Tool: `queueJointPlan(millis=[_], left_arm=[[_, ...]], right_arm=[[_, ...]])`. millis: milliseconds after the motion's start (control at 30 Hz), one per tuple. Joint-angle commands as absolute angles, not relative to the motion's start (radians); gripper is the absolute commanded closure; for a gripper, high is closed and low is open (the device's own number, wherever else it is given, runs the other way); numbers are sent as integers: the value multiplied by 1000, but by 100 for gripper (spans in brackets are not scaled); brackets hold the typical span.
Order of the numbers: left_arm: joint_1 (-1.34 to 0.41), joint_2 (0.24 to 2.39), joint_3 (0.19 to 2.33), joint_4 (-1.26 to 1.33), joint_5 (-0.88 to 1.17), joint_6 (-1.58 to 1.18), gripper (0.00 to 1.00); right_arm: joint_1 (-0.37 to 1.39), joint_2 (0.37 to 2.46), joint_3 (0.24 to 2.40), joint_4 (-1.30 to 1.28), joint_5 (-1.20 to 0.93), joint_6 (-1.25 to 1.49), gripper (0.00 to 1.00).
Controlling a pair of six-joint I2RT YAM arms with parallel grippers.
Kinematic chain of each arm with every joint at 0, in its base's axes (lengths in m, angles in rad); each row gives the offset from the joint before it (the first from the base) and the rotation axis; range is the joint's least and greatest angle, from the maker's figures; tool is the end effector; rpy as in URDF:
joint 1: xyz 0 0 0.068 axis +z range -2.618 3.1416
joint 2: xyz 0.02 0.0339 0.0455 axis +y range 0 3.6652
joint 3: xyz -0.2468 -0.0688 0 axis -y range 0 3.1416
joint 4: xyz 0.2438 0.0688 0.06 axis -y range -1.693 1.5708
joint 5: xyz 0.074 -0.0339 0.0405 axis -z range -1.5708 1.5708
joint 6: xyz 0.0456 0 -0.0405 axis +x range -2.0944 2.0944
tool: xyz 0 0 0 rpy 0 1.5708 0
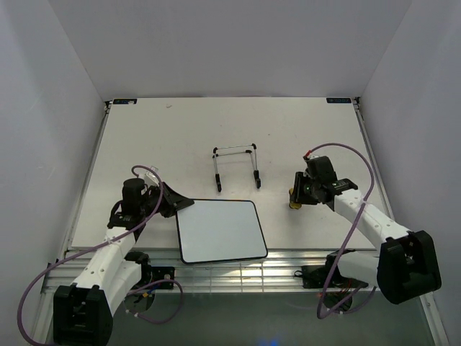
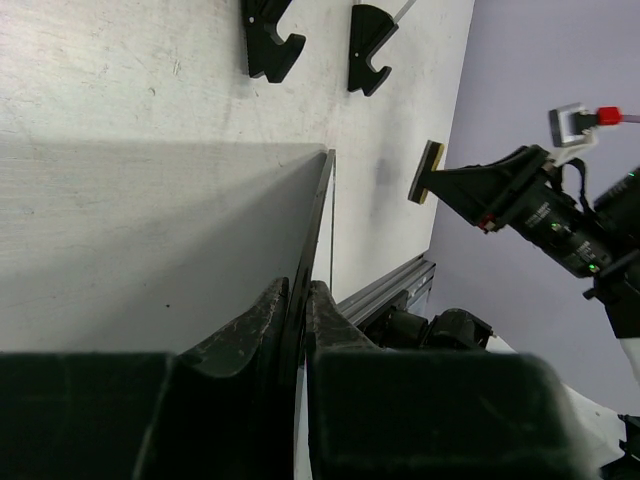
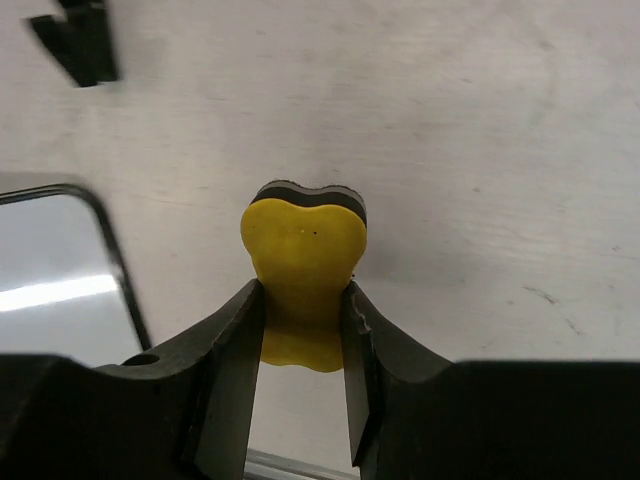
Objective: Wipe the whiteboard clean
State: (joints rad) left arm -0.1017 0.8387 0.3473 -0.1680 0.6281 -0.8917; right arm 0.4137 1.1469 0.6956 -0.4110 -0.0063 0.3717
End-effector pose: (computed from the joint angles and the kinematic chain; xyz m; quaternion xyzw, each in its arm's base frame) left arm 0.1823 -0.0455 0.1670 -0.2032 0.8406 -0.4433 0.2358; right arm 0.2213 0.0975 0.1953 -0.0208 0.9377 0.1355 0.3193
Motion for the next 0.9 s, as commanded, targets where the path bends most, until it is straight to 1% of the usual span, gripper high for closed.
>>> queueJointPlan(millis=[0, 133, 200, 233, 267, 367, 433, 600, 700, 733, 867], left_arm=[[-101, 818, 364, -236, 555, -861, 100], [-101, 810, 371, -256, 580, -838, 100], [-101, 804, 373, -267, 586, -830, 100], [-101, 804, 376, -268, 589, -822, 100], [-101, 802, 377, -275, 600, -819, 100], [-101, 793, 383, -288, 607, -810, 100], [-101, 779, 390, -298, 607, -808, 100], [-101, 755, 417, -331, 641, -805, 100], [-101, 729, 446, -344, 675, -824, 100], [-101, 720, 454, -347, 683, -828, 100], [-101, 696, 497, -348, 709, -845, 100]], right_arm=[[283, 1190, 652, -457, 17, 278, 66], [238, 1230, 641, -451, 46, 281, 65], [229, 1241, 644, -446, 49, 284, 59], [226, 1252, 643, -443, 55, 284, 51], [221, 1259, 641, -443, 63, 284, 49], [219, 1281, 637, -440, 57, 285, 48], [219, 1282, 635, -443, 57, 288, 44], [219, 1235, 635, -457, 55, 295, 41], [219, 1203, 649, -482, 74, 293, 35], [218, 1187, 649, -485, 77, 291, 28], [210, 1170, 666, -512, 94, 284, 22]])
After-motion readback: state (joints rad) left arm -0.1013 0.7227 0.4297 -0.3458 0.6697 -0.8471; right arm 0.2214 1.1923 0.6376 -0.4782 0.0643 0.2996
